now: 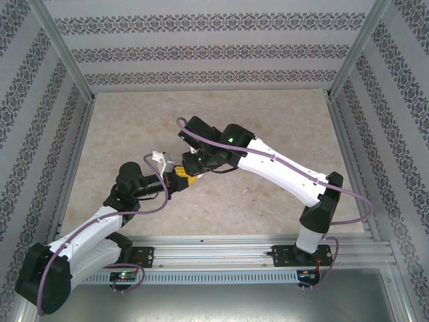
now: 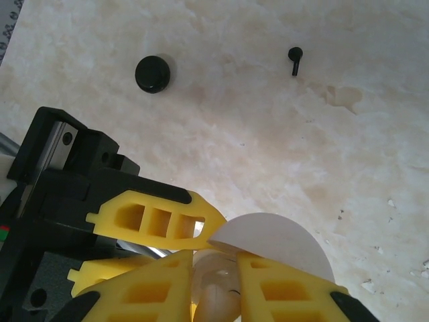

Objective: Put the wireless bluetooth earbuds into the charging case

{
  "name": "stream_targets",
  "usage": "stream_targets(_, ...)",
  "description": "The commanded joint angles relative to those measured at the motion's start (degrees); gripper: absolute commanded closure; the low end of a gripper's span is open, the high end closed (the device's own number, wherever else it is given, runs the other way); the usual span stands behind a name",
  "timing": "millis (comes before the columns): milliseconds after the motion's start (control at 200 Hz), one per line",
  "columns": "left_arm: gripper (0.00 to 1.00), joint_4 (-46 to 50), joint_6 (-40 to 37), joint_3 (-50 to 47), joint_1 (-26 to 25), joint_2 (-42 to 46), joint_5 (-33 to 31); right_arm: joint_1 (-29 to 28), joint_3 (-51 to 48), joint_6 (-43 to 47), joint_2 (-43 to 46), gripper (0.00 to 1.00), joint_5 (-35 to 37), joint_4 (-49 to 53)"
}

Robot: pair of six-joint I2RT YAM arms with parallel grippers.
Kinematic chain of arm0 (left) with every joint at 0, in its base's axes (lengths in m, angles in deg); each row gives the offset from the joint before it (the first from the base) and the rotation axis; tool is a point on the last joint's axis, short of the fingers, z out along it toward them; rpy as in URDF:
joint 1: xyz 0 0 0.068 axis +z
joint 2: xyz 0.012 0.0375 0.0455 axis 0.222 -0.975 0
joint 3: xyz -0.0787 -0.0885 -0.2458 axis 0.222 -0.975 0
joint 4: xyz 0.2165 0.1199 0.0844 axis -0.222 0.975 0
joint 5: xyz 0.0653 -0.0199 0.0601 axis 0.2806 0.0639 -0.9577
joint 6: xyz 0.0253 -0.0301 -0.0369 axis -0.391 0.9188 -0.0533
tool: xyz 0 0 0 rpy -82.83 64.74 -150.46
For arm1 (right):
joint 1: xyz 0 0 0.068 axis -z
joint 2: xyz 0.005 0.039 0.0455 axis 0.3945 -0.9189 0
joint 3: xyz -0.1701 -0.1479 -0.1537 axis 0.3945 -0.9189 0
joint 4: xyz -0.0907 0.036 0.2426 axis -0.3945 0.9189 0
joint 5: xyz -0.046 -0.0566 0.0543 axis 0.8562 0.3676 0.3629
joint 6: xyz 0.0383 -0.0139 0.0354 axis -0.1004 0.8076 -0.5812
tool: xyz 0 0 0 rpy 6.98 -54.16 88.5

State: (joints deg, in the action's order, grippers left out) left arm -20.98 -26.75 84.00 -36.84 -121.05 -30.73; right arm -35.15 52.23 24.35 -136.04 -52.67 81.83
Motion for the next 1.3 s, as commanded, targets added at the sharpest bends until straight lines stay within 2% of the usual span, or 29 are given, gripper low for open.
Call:
stream_targets(0,1.00,-4.8,1.8,-0.3,-0.8,0.2,3.3,-0.5,-1.3,0.9,1.6,0.77,-1.1,-2.9)
stream_targets(470,1.00,-7.6,4.1,-0.5,-0.8,-0.7,5.1,1.2,-2.8,-10.7,2.2,0.80,6.9,-1.4)
stream_targets(614,1.00,-7.6,4.2,-0.6,-0.8,-0.8,5.5,1.1,-2.7,-13.3,2.5,0.74,8.9,-1.1)
stream_targets(694,1.00,-7.6,4.2,-0.6,-0.8,-0.8,5.6,1.2,-2.8,-13.6,3.1,0.65,9.2,-1.9)
stream_targets(774,1.00,-7.8,4.2,-0.7,-0.8,-0.9,5.7,1.2,-3.3,-13.7,4.2,0.61,8.8,-3.6)
stream_targets(969,1.00,-8.3,4.5,-0.7,-0.8,-1.1,5.7,2.1,-7.4,-13.4,9.0,0.58,4.8,-10.4)
stream_targets(1119,1.00,-8.3,4.6,-0.7,-0.8,-0.8,5.3,3.6,-16.0,-13.5,16.9,0.57,0.9,-18.5)
stream_targets(1204,1.00,-7.2,4.0,-0.7,-0.8,-0.5,4.3,5.2,-20.2,-14.0,21.5,0.57,1.8,-18.4)
stream_targets(1294,1.00,-6.9,3.6,-1.3,-0.8,0.0,2.8,8.4,-24.9,-15.0,25.8,0.57,4.1,-14.0)
